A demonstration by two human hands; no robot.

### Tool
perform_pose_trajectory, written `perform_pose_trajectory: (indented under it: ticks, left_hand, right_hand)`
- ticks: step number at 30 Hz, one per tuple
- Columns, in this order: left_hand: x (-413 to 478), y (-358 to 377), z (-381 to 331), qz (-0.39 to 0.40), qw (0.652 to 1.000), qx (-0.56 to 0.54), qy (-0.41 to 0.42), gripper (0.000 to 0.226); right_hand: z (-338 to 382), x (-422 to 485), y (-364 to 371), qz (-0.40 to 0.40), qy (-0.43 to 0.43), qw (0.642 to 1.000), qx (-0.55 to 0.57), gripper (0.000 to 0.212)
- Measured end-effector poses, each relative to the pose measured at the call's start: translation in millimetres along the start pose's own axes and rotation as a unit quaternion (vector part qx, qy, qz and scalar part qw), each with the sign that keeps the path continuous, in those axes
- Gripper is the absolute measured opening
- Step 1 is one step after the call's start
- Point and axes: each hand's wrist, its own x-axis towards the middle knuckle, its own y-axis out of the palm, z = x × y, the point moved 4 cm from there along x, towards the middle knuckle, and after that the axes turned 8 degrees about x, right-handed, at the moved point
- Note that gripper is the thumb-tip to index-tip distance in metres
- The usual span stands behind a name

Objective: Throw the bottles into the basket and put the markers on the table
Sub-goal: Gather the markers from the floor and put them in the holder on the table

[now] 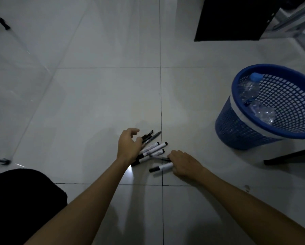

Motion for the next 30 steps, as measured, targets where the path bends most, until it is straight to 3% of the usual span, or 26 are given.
perform_pose_trajectory:
  ticks: [3,7,9,11,13,16,20,24,30]
  left_hand:
    - [-12.9,-4.9,0.0,-0.016,0.985,-0.146,-0.089,0.030]
    - [-28.6,13.9,-13.0,0.170,0.894,-0.373,-0.180,0.036]
    - [-28.9,16.6,-15.3,0.201,0.868,-0.416,-0.182,0.048]
    - [-26.7,17.1,-10.7,0.186,0.858,-0.436,-0.197,0.053]
    - [-21.8,14.4,-2.0,0.140,0.863,-0.432,-0.223,0.042]
    - [-12.9,3.1,14.1,0.024,0.840,-0.462,-0.284,0.036]
    - [-4.7,-15.7,36.9,-0.105,0.809,-0.490,-0.307,0.030]
    - [-3.5,-17.8,52.6,-0.098,0.800,-0.488,-0.335,0.027]
    - [-4.0,-22.0,60.4,-0.050,0.807,-0.471,-0.354,0.025]
  right_hand:
    - [11.2,11.7,-22.8,-0.047,0.041,0.982,0.177,0.005]
    - [45.7,36.8,-45.7,-0.039,0.058,0.962,0.263,0.018]
    - [60.1,45.9,-45.6,-0.013,0.051,0.969,0.241,0.029]
    - [74.6,52.3,-45.4,-0.003,0.050,0.968,0.245,0.031]
    - [88.6,57.0,-43.7,0.015,0.010,0.968,0.251,0.045]
    - [92.3,58.0,-40.3,0.040,-0.040,0.977,0.205,0.044]
    - [67.4,59.8,-28.7,0.047,-0.017,0.994,0.093,0.047]
    - [55.8,55.6,-5.2,0.054,-0.031,0.996,-0.057,0.044]
    - [54.0,51.4,14.8,0.032,-0.004,0.998,-0.063,0.030]
